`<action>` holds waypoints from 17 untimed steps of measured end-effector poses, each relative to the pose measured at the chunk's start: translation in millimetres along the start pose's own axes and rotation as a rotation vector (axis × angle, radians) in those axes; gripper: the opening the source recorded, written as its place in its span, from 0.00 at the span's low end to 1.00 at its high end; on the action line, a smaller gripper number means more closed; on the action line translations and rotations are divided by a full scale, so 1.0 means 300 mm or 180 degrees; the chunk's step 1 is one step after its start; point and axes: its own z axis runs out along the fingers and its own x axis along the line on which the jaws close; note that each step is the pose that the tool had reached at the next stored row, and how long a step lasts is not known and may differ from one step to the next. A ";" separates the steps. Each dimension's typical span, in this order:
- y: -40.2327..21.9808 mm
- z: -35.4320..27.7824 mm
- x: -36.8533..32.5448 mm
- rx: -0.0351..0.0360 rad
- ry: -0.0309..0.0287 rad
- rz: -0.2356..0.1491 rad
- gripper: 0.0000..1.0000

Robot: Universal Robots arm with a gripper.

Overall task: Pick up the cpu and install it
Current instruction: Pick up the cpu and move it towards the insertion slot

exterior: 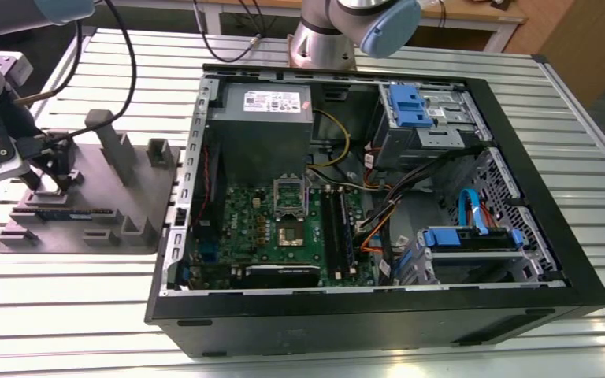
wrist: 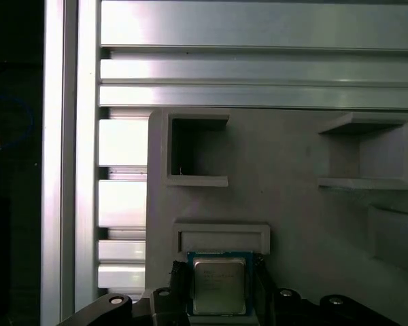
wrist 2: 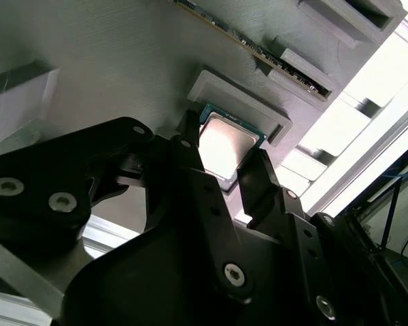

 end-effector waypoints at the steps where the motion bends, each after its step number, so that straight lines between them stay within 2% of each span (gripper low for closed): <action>1: 0.000 0.000 0.000 0.0000 0.0000 0.0000 0.47; 17: 0.000 -0.008 0.000 0.0000 0.0000 0.0000 0.47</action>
